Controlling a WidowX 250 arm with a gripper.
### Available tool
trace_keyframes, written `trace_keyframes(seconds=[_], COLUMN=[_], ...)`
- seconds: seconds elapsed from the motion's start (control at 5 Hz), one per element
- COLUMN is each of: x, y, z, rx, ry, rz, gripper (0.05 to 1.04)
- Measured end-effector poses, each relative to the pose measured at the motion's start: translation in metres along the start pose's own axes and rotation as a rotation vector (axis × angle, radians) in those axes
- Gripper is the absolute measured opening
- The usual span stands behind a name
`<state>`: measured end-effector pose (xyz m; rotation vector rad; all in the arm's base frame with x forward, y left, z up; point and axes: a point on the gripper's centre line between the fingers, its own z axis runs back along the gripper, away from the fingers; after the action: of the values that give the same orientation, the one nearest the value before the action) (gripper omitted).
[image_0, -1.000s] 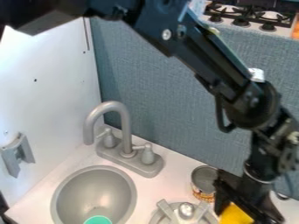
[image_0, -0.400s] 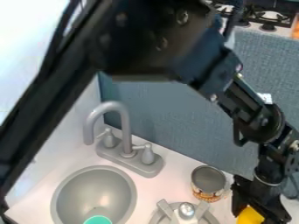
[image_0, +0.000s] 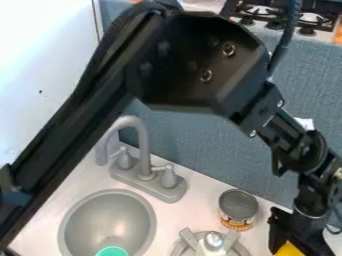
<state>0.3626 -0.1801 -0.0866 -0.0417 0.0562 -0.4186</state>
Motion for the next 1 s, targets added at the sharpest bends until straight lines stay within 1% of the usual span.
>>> trace_keyframes(seconds=[0.2,0.4,0.6,0.8,1.0], x=[-0.001,-0.009,-0.009,-0.008,-0.017], y=[0.003,0.005,0.009,0.009,0.002], z=[0.0,-0.002,0.014,0.029,0.034], rx=[-0.024,-0.017,0.012,0.018,0.021], ry=[0.008,0.04,0.008,-0.024,0.005], rz=[0.027,0.068,0.111,0.115,0.102], gripper=[0.941,1.007,1.003,1.003,1.003])
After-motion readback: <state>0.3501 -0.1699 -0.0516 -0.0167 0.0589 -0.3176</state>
